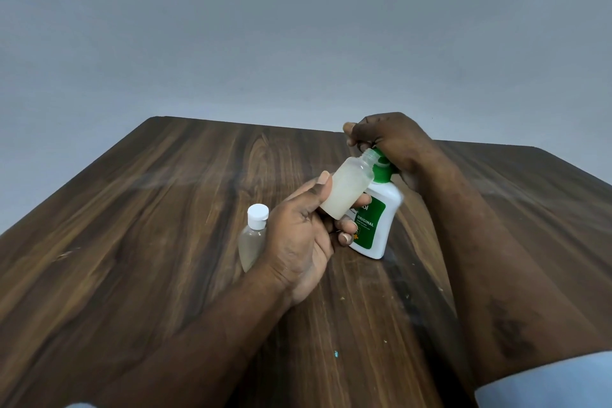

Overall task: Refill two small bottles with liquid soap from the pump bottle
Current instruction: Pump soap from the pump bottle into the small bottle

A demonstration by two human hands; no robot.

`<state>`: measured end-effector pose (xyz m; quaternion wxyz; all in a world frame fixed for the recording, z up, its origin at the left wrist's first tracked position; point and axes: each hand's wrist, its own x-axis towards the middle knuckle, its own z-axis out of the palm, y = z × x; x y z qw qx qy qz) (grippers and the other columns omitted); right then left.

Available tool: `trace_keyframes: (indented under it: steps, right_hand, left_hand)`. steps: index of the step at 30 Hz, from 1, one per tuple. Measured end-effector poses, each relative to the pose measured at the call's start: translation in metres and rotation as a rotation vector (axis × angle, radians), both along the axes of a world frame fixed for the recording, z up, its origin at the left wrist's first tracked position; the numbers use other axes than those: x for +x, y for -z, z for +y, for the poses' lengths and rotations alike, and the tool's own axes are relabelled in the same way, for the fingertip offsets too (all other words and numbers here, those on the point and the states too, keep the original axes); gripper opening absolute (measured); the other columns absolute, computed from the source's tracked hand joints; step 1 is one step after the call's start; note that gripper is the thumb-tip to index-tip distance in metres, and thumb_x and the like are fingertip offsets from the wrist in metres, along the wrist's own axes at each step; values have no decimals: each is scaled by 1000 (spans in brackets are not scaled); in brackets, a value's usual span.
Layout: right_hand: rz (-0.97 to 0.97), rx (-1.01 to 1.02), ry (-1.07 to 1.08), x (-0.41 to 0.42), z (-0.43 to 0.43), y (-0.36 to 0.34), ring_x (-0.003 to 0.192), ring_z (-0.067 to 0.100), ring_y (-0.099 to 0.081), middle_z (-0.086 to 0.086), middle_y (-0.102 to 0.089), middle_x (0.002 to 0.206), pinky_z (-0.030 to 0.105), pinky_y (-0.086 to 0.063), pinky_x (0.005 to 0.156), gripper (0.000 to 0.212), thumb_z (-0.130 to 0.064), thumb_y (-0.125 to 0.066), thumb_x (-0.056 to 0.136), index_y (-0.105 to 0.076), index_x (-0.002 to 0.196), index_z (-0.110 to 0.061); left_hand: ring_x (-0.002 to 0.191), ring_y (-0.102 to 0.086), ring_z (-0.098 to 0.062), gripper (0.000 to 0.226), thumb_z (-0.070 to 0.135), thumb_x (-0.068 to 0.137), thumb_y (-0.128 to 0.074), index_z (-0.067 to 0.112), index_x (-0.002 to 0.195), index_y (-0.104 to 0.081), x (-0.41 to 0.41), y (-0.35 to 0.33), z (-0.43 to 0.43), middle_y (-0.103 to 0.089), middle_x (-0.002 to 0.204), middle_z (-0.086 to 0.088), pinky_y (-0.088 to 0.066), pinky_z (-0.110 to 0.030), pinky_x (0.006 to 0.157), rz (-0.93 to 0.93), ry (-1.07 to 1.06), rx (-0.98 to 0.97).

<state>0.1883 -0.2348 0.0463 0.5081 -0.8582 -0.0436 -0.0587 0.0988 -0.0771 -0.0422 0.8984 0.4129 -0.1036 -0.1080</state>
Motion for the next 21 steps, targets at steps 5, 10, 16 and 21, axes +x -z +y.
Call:
trace_keyframes:
  steps: [5, 10, 16, 21]
  right_hand:
    - [-51, 3, 5, 1, 0, -4, 46, 0, -50, -13, -59, 54, 27, -41, 61, 24, -25, -71, 97, -72, 83, -5]
    - [-12, 34, -12, 3, 0, -1, 53, 9, -50, -21, -63, 55, 34, -37, 68, 24, -19, -69, 95, -71, 95, 5]
    - [-29, 17, -4, 1, 0, -1, 58, 13, -51, -20, -62, 54, 32, -36, 64, 32, -21, -70, 94, -70, 98, 11]
    - [-41, 50, -27, 6, -1, -2, 81, 15, -64, -15, -61, 56, 34, -38, 70, 19, -18, -70, 91, -71, 73, -10]
  left_hand:
    - [61, -55, -14, 50, 41, 100, -50, 5, 131, -62, 1, 2, 0, -72, 104, -21, -46, -24, 54, -1, 9, 0]
    - [61, -55, -14, 52, 42, 93, -53, 5, 129, -63, 0, 1, 0, -73, 102, -20, -45, -25, 55, -4, 7, -13]
    - [59, -54, -14, 55, 42, 93, -53, 3, 131, -62, 0, 2, -1, -73, 100, -20, -46, -24, 52, 5, 3, -5]
    - [60, -54, -15, 54, 41, 98, -52, 1, 133, -61, 2, 2, 0, -73, 101, -20, -45, -24, 53, 7, -5, -19]
